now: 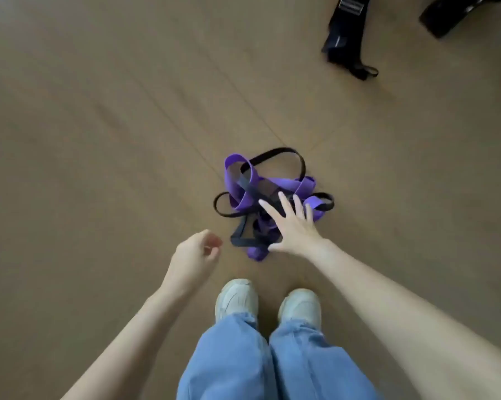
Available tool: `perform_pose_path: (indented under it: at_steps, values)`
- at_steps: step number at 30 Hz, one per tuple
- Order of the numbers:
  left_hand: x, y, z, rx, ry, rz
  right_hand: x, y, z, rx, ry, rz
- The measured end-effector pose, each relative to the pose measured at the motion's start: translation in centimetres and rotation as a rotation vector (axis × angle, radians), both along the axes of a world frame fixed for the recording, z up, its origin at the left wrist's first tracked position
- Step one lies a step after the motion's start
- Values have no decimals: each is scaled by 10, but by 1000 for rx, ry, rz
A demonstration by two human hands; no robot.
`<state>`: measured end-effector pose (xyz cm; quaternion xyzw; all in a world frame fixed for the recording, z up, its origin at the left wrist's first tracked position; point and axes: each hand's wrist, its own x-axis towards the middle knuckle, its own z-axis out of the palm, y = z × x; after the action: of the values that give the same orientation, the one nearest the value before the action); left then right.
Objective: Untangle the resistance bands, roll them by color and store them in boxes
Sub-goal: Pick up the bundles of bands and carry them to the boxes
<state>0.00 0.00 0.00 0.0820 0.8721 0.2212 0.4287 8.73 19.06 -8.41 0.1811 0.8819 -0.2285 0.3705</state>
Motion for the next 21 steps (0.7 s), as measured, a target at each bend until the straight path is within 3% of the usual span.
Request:
perform_pose_path:
  at_steps: [3,5,8,12,17,21]
  values:
    - [-4,-5,-88,3,115,83,-24,-1,-98,237,36,111]
    - [-5,-10,-113,-19,129,107,-26,2,-115,305,66,99]
    - [4,-19,-81,-73,84,110,-2,3,-73,55,21,-161]
    - [-5,-2,50,-111,15,91,42,26,102,-187,4,-602]
    - [9,96,273,-47,-105,-178,144,74,390,-172,106,-838]
    - [45,202,410,89,-114,-453,242,102,571,32,289,-1101]
